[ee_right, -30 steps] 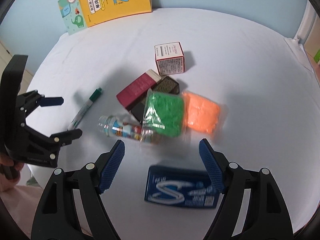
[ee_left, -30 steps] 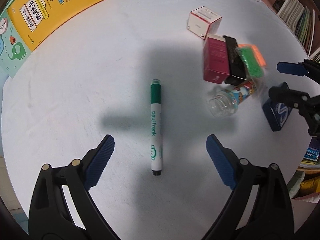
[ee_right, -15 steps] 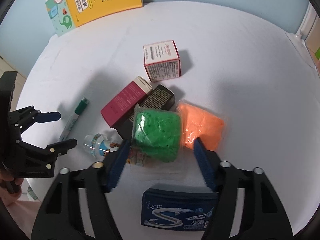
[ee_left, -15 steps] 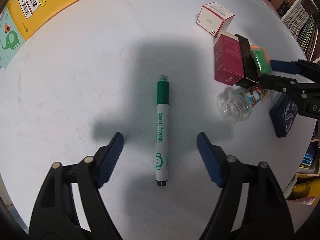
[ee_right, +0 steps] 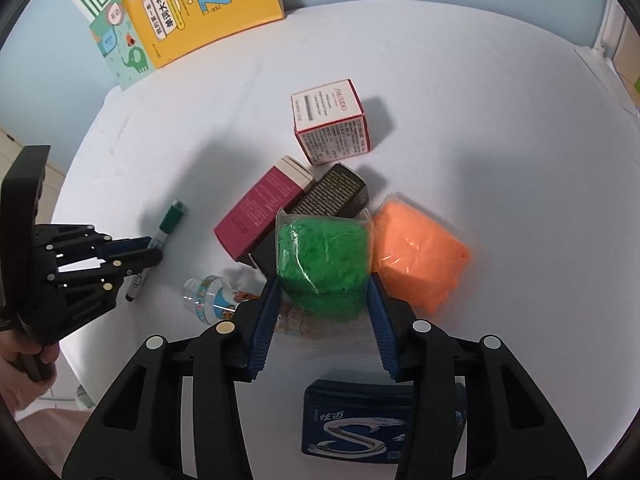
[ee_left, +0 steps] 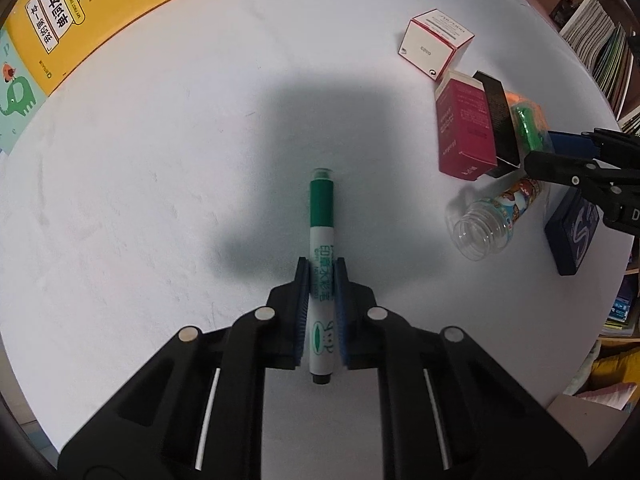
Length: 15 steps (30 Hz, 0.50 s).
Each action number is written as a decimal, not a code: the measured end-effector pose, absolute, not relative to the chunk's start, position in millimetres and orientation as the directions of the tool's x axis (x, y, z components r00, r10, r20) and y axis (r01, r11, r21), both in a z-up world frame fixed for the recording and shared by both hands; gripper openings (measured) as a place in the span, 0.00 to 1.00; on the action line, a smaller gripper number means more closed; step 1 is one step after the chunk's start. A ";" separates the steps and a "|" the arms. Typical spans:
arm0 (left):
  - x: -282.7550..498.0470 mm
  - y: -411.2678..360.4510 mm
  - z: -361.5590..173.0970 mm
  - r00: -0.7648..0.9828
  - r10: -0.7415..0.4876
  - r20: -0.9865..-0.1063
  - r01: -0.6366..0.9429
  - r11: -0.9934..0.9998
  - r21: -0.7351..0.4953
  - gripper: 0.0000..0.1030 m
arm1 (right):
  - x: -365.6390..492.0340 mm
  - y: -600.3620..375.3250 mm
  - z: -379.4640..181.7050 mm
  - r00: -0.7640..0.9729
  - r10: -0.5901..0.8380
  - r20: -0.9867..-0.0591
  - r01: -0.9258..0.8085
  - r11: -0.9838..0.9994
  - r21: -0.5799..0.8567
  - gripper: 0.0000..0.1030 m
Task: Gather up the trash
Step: 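Carry the marker and green clay bag toward the green wastebasket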
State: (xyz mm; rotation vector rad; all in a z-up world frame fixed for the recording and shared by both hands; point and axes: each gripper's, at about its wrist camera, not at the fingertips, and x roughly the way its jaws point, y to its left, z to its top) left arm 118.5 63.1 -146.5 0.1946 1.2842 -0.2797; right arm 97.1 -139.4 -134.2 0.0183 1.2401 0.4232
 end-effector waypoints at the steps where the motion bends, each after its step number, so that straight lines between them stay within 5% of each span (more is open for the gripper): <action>1: 119.0 64.1 -146.6 0.258 -0.098 -0.961 0.313 0.950 -0.013 0.10 | 96.1 -140.1 -132.2 0.262 0.320 -0.911 -0.302 0.923 0.237 0.43; 15: 59.2 26.9 -121.3 0.282 -0.130 -0.951 0.404 0.915 -0.005 0.10 | 66.4 -161.1 -99.5 0.333 0.304 -0.892 -0.243 0.942 0.231 0.43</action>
